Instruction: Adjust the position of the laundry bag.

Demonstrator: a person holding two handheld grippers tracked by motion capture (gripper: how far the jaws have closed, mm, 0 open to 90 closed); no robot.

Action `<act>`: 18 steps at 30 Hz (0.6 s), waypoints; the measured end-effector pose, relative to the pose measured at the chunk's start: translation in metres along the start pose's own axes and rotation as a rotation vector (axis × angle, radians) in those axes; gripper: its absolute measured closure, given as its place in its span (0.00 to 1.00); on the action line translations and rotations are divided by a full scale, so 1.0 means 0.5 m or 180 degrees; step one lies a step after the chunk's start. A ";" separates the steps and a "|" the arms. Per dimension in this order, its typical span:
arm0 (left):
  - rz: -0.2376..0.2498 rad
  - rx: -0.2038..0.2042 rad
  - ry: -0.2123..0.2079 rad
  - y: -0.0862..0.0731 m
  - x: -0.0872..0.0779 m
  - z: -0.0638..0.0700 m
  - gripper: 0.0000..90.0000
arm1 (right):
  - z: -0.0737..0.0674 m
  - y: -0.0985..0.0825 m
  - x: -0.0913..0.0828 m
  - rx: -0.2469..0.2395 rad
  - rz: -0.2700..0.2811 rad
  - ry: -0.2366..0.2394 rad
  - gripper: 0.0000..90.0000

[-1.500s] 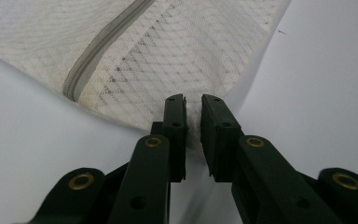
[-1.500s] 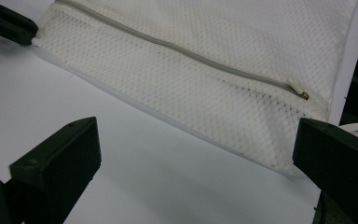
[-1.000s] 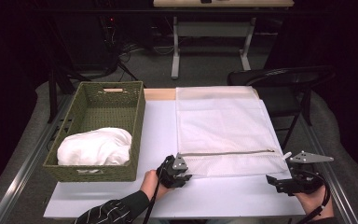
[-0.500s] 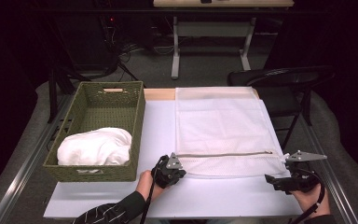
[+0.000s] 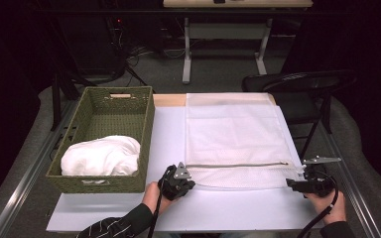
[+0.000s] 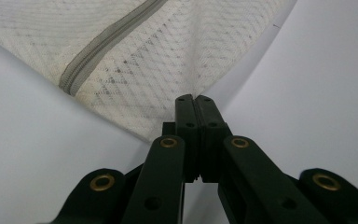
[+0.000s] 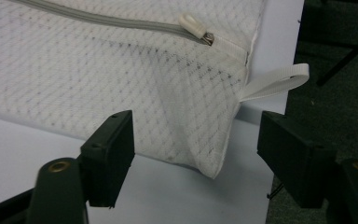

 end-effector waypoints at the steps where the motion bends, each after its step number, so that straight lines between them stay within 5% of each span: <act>1: -0.0007 0.0002 0.0008 0.000 0.000 0.000 0.99 | 0.000 0.000 0.004 0.0008 -0.0047 -0.0013 0.39; 11: -0.0053 -0.0049 0.0034 -0.003 -0.003 0.001 1.00 | 0.002 0.001 0.019 0.0127 -0.0131 -0.0053 0.75; 18: -0.0055 -0.0128 0.0046 -0.010 -0.015 -0.006 1.00 | -0.011 0.009 0.021 0.0106 -0.0131 0.0060 0.87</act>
Point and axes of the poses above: each handheld gripper's, and its own axes: x roughly forward along the jaws, y roughly out of its top, z roughly to its right, the point moved 1 cm from there along x, roughly forward along the jaws, and after that the axes turned 15 degrees about -x, right-handed, at the moved point
